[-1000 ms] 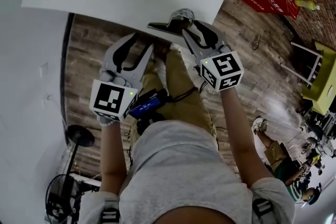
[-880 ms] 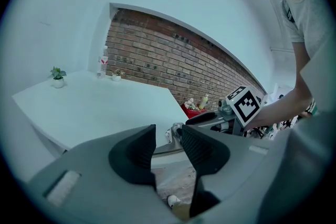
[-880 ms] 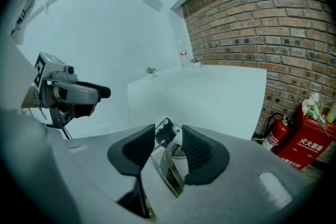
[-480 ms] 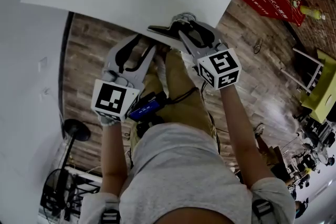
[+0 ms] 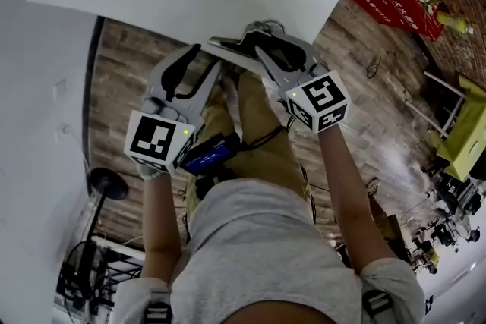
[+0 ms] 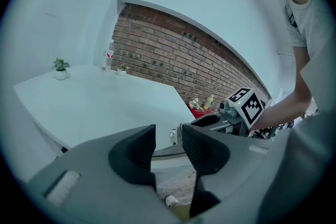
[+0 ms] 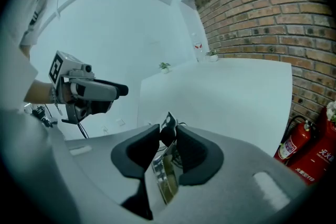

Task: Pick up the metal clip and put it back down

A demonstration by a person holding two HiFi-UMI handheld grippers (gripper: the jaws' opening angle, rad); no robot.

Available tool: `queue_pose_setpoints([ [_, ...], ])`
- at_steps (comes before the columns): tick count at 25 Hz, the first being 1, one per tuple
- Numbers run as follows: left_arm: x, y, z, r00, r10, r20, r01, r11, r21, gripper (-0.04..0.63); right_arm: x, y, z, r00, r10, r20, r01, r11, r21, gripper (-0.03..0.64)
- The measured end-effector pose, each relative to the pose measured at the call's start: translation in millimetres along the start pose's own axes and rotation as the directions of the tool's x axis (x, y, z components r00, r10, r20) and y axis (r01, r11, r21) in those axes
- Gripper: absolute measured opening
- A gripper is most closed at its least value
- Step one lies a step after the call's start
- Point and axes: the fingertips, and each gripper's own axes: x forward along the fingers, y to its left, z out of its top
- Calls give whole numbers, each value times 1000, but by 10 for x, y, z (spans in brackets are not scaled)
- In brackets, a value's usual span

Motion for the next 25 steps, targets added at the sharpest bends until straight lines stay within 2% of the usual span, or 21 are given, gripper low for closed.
queue_pose_setpoints([
  [8, 90, -23, -39, 999, -35, -23, 35, 999, -6, 175, -59, 107, 72, 997, 70, 32, -70, 998, 2, 53],
  [16, 164, -21, -74, 997, -66, -31, 65, 997, -31, 181, -103, 109, 142, 995, 65, 74, -68, 997, 34, 40],
  [20, 235, -64, -141, 992, -105, -65, 102, 994, -48, 229, -174, 97, 215, 992, 65, 111, -73, 995, 72, 38],
  [25, 286, -120, -165, 988, -136, -70, 131, 989, -65, 239, -282, 130, 341, 985, 62, 161, -77, 993, 88, 38],
])
